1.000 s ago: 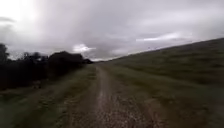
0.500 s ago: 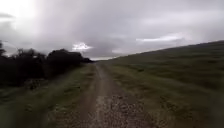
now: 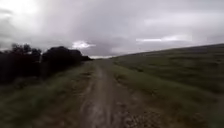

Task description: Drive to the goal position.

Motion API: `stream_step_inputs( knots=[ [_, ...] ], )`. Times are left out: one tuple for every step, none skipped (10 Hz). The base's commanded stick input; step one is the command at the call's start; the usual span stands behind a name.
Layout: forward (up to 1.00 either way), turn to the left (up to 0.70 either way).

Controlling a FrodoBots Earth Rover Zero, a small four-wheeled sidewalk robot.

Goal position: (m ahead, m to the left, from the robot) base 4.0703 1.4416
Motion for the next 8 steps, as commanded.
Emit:
stream_step_inputs(
  knots=[
    [0.7,0.0],
    [0.7,0.0],
    [0.7,0.0],
    [0.7,0.0],
    [0.7,0.0],
    [0.7,0.0],
    [0.7,0.0],
    [0.7,0.0]
  ],
)
